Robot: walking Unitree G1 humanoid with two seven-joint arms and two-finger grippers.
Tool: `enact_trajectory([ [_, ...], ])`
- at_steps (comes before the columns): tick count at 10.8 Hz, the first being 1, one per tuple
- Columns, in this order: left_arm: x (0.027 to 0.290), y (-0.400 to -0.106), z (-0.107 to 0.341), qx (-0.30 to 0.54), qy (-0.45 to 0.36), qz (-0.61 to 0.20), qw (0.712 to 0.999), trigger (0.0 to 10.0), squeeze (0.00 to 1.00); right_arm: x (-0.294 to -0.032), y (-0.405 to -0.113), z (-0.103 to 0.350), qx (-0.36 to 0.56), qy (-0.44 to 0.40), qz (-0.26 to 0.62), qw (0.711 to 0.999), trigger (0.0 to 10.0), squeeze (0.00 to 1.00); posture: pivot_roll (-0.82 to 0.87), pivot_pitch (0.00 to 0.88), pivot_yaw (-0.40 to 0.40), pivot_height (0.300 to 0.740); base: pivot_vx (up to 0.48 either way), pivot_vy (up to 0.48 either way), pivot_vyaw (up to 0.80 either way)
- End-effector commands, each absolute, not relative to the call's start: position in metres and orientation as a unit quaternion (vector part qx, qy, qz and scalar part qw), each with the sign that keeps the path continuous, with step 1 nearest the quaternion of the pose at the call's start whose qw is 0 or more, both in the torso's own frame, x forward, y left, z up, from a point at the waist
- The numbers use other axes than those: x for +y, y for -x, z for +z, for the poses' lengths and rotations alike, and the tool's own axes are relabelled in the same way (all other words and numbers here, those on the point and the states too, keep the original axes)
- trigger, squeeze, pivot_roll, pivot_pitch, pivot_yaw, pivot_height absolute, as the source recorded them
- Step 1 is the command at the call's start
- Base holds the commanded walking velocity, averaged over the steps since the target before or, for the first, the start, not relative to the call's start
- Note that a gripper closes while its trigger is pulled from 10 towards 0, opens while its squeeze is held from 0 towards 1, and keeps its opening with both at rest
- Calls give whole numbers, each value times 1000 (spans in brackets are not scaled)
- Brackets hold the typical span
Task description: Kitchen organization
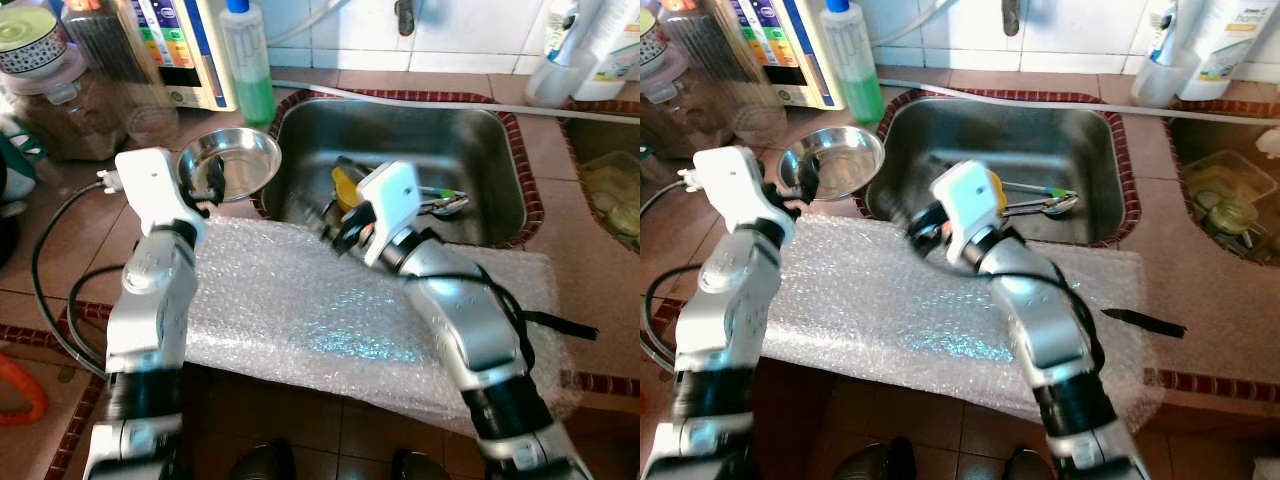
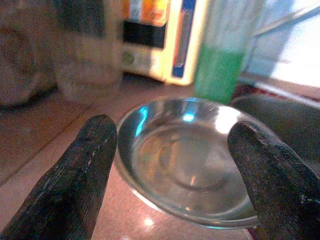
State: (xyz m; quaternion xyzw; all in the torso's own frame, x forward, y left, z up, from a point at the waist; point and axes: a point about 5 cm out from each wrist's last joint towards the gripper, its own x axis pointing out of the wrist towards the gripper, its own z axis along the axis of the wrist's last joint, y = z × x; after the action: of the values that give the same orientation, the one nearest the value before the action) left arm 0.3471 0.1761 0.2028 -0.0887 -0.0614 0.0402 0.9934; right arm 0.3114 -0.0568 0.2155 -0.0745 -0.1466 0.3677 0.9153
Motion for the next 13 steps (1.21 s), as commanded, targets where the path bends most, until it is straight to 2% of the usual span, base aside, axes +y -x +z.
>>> enact_trajectory([
  [1, 185, -352, 194, -31, 108, 73, 991, 10000, 0, -49, -301, 221, -151, 70, 397, 903, 10000, 1000, -104, 208, 116, 740, 0, 0, 0],
  [3, 187, -363, 179, 17, 136, 95, 986, 10000, 0, -41, -289, 219, -139, 79, 421, 893, 10000, 996, -115, 216, 124, 740, 0, 0, 0],
  [6, 190, -370, 168, 64, 139, 107, 982, 10000, 0, -47, -288, 213, -107, 86, 397, 907, 10000, 788, -126, 223, 136, 740, 0, 0, 0],
  [7, 192, -371, 167, 69, 143, 115, 981, 4314, 0, -47, -288, 213, -106, 86, 396, 908, 10000, 780, -126, 223, 136, 740, 0, 0, 0],
  [8, 196, -372, 168, 68, 136, 121, 981, 0, 0, -47, -288, 212, -104, 90, 395, 908, 10000, 780, -126, 223, 136, 740, 0, 0, 0],
  [13, 224, -370, 182, 62, 110, 174, 977, 0, 0, -50, -291, 215, -100, 100, 390, 910, 10000, 784, -112, 221, 125, 740, 0, 0, 0],
])
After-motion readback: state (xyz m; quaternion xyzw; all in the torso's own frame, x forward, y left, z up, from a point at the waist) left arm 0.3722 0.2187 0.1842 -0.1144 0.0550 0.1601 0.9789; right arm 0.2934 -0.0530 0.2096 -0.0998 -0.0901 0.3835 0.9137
